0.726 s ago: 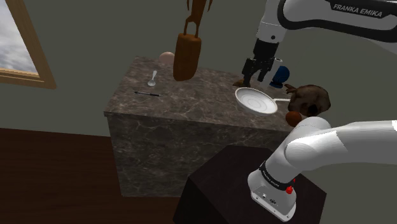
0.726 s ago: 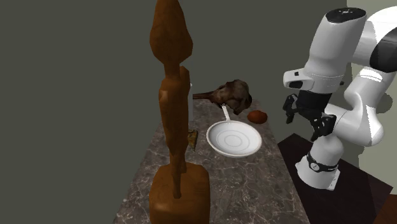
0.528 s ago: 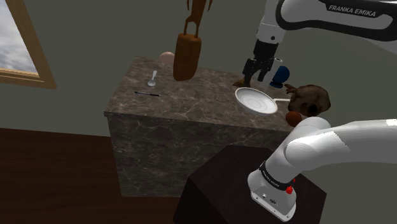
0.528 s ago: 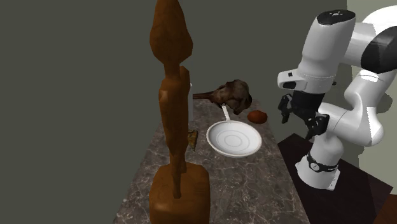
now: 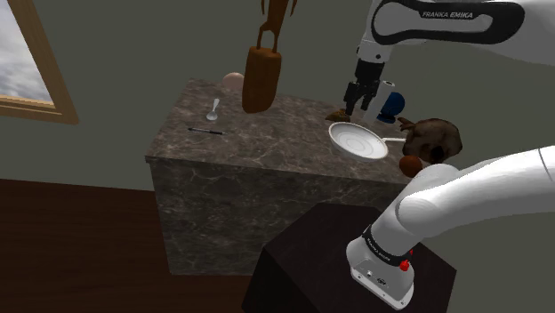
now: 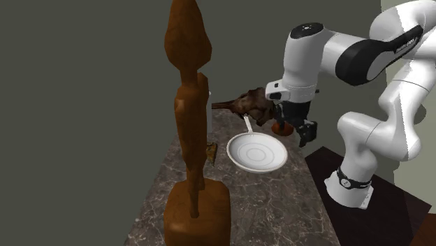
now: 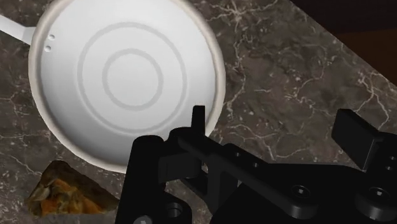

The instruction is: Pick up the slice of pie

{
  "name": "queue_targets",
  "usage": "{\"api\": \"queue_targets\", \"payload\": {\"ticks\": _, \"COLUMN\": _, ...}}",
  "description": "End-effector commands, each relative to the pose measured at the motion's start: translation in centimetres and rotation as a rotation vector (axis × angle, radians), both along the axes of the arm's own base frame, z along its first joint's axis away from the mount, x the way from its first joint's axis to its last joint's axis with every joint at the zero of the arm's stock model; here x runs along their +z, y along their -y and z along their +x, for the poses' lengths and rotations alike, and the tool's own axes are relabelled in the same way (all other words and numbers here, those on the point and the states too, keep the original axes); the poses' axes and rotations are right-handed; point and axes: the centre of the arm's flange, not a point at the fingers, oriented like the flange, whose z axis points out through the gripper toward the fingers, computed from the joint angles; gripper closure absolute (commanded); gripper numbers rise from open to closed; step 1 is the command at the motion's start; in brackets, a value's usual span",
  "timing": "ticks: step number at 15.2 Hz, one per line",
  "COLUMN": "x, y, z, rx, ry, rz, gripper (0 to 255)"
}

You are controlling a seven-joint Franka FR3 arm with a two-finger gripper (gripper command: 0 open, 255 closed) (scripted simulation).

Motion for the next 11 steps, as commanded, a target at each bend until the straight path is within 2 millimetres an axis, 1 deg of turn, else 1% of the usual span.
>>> {"api": "queue_targets", "payload": {"ticks": 1, "x": -1.1, "y": 2.5, "z": 1.4, "rx": 0.017, "ry": -0.015, "rz": 0.004, "gripper": 0}}
{"api": "queue_targets", "payload": {"ticks": 11, "x": -5.6, "y": 14.2, "z": 7.2, "rx": 0.090, "ry": -0.086, "rz": 0.030, "gripper": 0}}
